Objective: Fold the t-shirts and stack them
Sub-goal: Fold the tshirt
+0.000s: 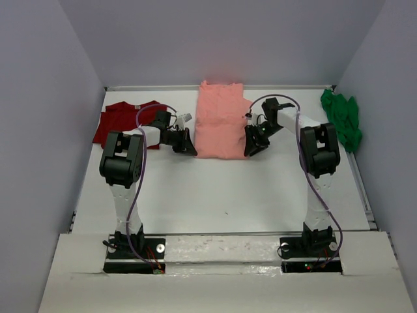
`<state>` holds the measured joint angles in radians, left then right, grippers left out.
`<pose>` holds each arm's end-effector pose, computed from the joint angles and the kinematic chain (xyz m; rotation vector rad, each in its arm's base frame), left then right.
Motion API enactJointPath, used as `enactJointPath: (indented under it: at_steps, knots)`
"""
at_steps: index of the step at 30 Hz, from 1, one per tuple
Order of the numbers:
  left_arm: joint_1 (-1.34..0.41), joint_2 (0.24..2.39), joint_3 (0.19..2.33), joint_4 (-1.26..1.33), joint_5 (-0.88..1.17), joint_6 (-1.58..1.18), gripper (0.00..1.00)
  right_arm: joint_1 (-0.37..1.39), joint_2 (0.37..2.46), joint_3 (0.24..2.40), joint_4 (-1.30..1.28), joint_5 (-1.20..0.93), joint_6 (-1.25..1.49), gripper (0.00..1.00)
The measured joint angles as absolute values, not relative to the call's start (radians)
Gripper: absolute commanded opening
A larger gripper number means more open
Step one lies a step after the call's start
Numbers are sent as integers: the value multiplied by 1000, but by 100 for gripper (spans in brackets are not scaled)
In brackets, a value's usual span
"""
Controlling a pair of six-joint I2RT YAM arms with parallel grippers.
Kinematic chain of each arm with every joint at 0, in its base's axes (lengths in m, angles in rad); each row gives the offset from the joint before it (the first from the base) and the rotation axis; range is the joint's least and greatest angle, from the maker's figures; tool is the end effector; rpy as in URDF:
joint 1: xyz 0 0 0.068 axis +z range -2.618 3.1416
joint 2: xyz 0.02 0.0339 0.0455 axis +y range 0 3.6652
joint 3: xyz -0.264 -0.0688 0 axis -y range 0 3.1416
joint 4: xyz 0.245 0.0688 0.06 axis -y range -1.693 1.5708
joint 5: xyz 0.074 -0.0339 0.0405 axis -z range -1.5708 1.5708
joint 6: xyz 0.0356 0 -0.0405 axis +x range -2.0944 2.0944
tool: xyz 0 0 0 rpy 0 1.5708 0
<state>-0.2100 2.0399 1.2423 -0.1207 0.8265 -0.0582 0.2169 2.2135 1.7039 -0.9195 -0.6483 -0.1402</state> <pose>0.3984 -0.1117 0.1376 0.5313 2.3407 -1.1392 0.4210 0.1148 0.1563 -0.5773 2.8132 0.9718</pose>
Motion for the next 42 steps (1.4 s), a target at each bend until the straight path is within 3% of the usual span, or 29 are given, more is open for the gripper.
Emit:
enactJointPath:
  at_steps: [5, 9, 14, 25, 42]
  knots:
    - [-210, 2040, 1242, -121, 827, -56, 0, 220, 2217, 1701, -924, -654, -142, 45]
    - [-210, 2040, 1243, -121, 827, -52, 0, 234, 2226, 1701, -928, -661, -142, 38]
    - [-210, 2040, 1243, -121, 827, -49, 0, 262, 2243, 1702, -935, -663, -150, 1]
    - [-210, 2037, 1246, -146, 824, -17, 0, 277, 2241, 1684, -937, -664, -158, 0]
    - [-221, 1820, 1227, -334, 804, 176, 0, 289, 2018, 1497, -952, -582, -197, 0]
